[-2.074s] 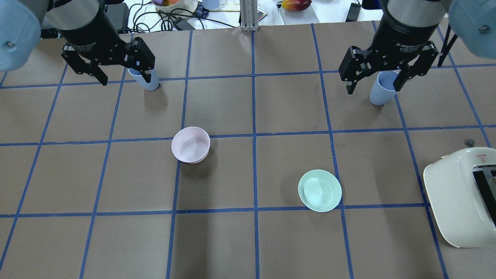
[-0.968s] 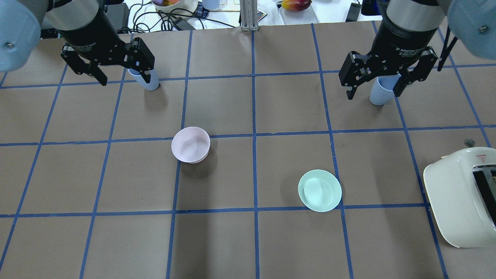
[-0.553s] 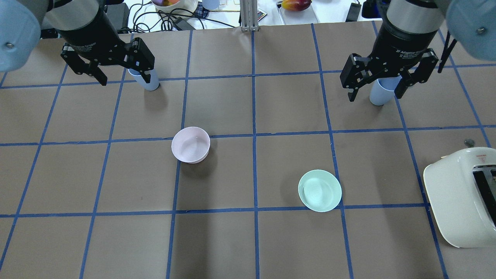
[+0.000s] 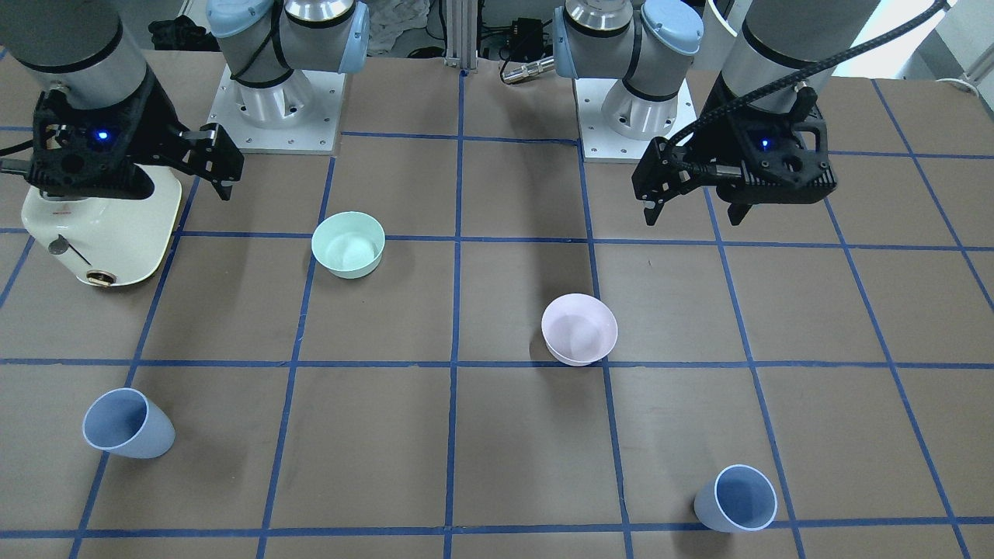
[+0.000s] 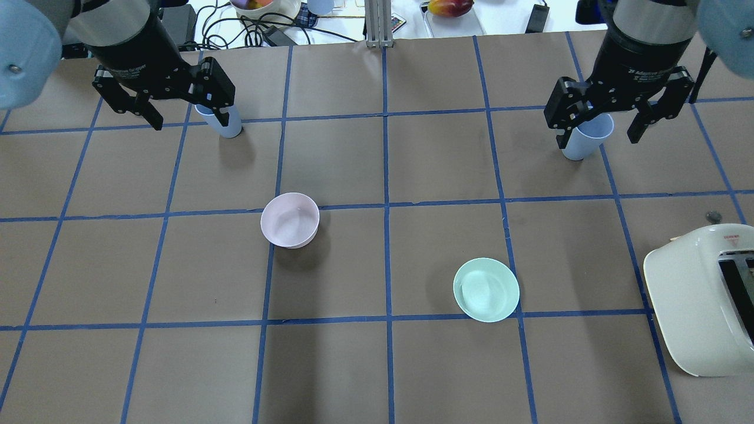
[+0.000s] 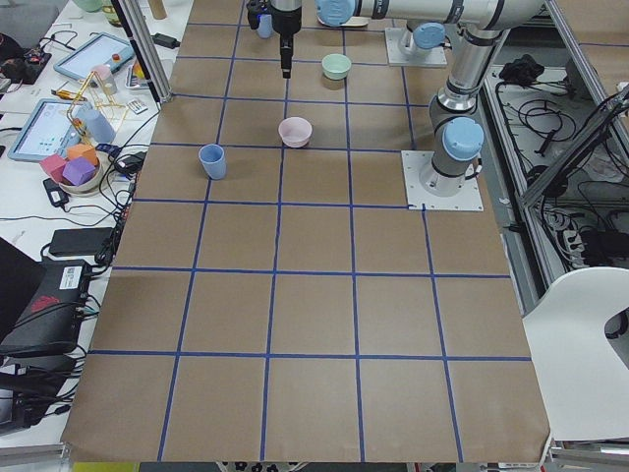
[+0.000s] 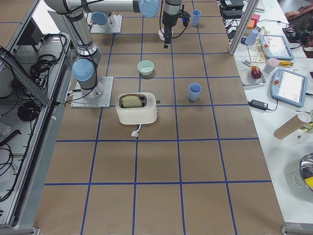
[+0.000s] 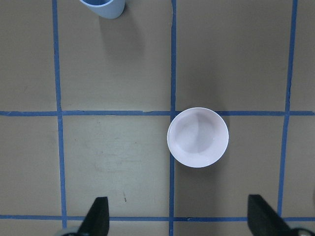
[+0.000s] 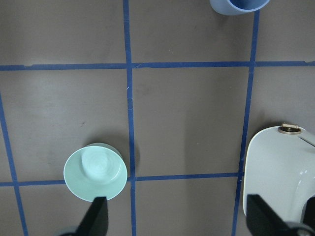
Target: Stack blue cups with both arms
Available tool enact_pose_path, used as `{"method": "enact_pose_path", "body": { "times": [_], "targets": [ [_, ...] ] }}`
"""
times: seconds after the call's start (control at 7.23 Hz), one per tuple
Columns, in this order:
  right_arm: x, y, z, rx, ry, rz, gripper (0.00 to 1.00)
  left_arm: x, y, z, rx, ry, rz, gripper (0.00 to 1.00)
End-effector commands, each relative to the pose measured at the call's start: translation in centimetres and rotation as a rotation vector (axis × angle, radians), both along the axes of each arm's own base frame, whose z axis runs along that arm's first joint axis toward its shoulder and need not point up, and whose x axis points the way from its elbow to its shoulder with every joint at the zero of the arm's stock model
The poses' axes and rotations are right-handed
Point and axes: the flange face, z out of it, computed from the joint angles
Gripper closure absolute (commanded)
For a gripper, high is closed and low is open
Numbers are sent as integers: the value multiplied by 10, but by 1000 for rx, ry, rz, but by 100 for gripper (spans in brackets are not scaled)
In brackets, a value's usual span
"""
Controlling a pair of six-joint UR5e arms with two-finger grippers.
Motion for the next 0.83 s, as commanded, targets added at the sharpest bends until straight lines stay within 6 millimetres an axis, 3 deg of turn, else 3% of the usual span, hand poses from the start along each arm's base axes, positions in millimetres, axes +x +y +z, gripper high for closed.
{"method": "enact_pose_path", "body": {
  "times": [0.0, 0.55, 0.69],
  "targets": [
    [-45, -13, -4, 8, -12, 26, 0, 0, 0, 0, 0, 0, 0, 0],
    [-67, -66, -3, 6, -15, 62, 0, 1, -3, 2, -3, 3, 4, 0],
    [-65, -65, 1, 9, -17, 64, 0, 4, -10, -5, 18, 8, 10, 0]
  ]
}}
